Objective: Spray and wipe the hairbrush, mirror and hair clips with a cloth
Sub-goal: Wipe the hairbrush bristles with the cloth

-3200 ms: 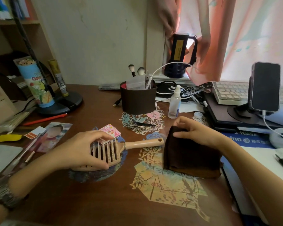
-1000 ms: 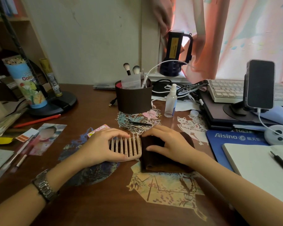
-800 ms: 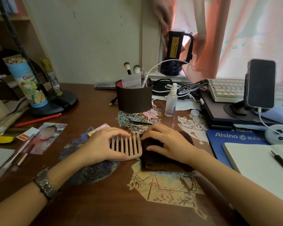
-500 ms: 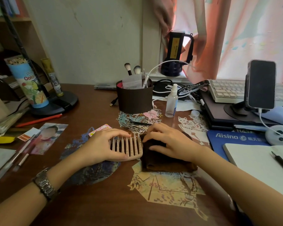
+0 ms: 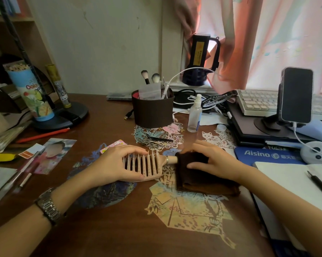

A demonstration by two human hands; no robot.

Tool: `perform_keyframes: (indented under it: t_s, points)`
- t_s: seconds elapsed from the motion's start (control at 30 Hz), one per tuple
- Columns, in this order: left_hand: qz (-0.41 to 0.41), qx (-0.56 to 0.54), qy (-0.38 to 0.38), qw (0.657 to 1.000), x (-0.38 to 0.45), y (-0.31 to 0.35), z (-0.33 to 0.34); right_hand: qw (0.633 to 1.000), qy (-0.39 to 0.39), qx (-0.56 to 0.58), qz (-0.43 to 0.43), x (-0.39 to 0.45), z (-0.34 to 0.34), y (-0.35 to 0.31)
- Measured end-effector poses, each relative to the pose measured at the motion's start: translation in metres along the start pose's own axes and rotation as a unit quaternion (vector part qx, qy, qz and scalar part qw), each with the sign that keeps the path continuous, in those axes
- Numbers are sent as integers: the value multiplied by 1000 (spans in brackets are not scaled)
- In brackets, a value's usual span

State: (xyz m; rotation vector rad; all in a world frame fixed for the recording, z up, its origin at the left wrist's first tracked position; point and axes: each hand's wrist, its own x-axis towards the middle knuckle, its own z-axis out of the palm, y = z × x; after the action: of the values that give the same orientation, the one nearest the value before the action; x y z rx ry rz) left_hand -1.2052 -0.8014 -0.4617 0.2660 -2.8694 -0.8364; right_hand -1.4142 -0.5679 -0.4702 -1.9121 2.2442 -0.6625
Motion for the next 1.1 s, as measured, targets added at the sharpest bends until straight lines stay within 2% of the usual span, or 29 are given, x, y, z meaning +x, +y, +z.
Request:
perform_keyframes:
  t_s: [0.4,0.53,0.67,0.93,1.1]
  points:
    - [6,15,2,1000,-3,-5,-2,998,23,49,33,-25,-10,21]
    - [20,32,0,999,-8,-5,-5,998,6,44,45,-23,-15,19]
    - [-6,2,6,1000,-20,-10,-15,998,-14,15,65,-13,-21,4]
    - [-22,2,-10,1000,-43,-28,-29,998,-9,-53,12,29,1,-37]
    - [-30,8,-2,1000,-50,-39,-30,999,-7,-39,10,41,15,-43]
